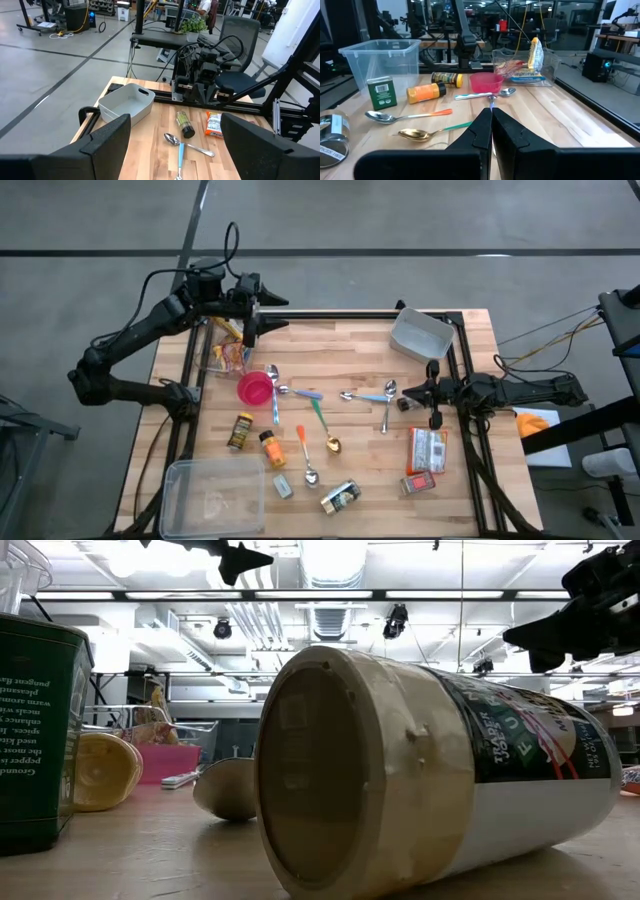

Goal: Pick & Place Food Item
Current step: Put the orange noodle pack into the clear bin

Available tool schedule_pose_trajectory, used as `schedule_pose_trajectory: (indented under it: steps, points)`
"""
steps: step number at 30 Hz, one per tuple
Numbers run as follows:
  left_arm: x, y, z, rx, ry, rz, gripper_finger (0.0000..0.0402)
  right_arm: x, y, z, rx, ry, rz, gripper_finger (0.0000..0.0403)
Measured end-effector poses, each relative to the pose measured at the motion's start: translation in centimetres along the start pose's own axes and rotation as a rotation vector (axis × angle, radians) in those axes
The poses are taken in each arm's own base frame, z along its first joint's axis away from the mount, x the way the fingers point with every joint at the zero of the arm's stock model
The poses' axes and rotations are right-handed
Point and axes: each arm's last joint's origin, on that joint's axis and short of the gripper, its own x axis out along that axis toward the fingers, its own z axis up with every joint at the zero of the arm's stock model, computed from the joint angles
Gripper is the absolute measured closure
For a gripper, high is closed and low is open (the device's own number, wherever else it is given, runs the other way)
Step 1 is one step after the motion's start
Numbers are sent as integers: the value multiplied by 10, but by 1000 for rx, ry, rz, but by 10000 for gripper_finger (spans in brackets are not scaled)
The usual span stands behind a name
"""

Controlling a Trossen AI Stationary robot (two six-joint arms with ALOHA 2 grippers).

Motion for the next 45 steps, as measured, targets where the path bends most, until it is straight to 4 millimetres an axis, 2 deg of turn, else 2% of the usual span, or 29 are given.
schedule_pose_trajectory:
  steps: [16, 19, 22, 25, 29, 31, 33, 36, 40, 45]
  points:
    - [0, 0, 0, 2, 0, 0, 90, 0, 0, 0, 3, -1, 5, 393]
    - [0, 0, 0, 2, 0, 0, 90, 0, -2, 2, 5, -24, -86, 393]
    - [0, 0, 0, 2, 1, 1, 90, -2, -6, 16, 101, -174, -188, 393]
    - [0, 0, 0, 2, 1, 0, 90, -10, -7, 42, 185, -453, -185, 393]
    - [0, 0, 0, 2, 1, 0, 90, -28, -7, 69, 95, -760, -162, 393]
    - [0, 0, 0, 2, 1, 0, 90, -32, -7, 81, 67, -806, -144, 393]
    - [0, 0, 0, 2, 1, 0, 90, -31, -6, 91, 50, -725, -140, 393]
    - [0, 0, 0, 1, 1, 0, 90, -26, -5, 107, 65, -462, -126, 393]
    - [0, 0, 0, 1, 1, 0, 90, -23, -4, 129, 214, -149, -113, 393]
    - [0, 0, 0, -1, 1, 0, 89, -16, -1, 162, 316, 83, -99, 393]
